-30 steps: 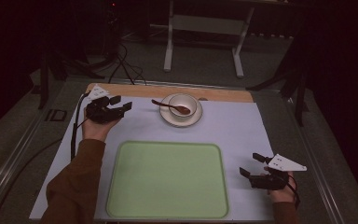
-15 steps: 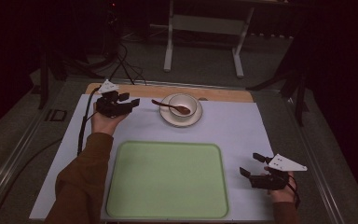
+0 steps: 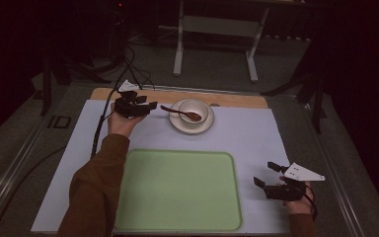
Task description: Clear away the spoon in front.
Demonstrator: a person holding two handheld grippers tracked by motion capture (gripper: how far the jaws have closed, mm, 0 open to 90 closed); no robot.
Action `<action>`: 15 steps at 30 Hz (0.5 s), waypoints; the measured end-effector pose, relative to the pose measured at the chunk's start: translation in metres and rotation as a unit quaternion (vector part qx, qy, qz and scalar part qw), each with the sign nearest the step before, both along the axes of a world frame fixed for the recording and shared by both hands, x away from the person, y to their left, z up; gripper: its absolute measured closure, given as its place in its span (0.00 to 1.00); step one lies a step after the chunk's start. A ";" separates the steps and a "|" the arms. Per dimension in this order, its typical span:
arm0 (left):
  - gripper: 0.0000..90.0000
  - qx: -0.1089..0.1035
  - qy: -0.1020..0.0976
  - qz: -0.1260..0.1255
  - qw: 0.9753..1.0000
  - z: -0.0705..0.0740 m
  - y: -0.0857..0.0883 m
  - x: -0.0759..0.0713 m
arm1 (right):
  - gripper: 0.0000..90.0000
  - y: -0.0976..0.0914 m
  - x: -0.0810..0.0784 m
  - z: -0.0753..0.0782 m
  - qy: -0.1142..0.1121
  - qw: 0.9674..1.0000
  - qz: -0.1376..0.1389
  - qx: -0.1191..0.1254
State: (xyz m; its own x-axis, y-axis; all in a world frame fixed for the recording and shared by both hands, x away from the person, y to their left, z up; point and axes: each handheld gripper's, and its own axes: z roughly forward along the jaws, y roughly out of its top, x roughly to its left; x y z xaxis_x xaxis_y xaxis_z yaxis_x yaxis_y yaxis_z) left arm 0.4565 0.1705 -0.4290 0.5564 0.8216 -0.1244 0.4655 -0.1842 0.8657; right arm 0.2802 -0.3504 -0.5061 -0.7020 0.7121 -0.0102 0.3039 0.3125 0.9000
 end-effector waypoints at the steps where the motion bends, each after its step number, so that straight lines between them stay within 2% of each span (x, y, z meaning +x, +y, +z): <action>1: 0.50 0.001 0.005 -0.001 1.000 -0.002 -0.003 0.002 | 0.18 0.000 0.000 0.000 0.000 1.000 0.000 0.000; 4: 0.51 0.015 0.014 -0.006 1.000 -0.005 -0.012 0.009 | 0.18 0.000 0.000 0.000 0.000 1.000 0.000 0.000; 10: 0.54 -0.003 0.037 -0.005 0.999 -0.015 -0.016 0.019 | 0.18 -0.001 0.000 0.000 -0.001 1.000 0.000 0.002; 12: 0.55 -0.015 0.048 -0.011 0.999 -0.020 -0.019 0.023 | 0.18 -0.001 0.000 0.000 -0.002 1.000 0.001 0.002; 15: 0.57 -0.017 0.056 -0.019 0.998 -0.024 -0.025 0.027 | 0.18 -0.001 0.000 0.000 -0.001 1.000 0.000 0.002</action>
State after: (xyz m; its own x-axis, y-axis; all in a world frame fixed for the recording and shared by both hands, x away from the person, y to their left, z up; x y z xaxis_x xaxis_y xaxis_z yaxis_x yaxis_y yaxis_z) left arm 0.4835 0.1454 -0.4530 0.5686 0.7939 -0.2152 0.5532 -0.1755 0.8143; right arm 0.2801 -0.3512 -0.5057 -0.7026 0.7116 -0.0086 0.3023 0.3094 0.9016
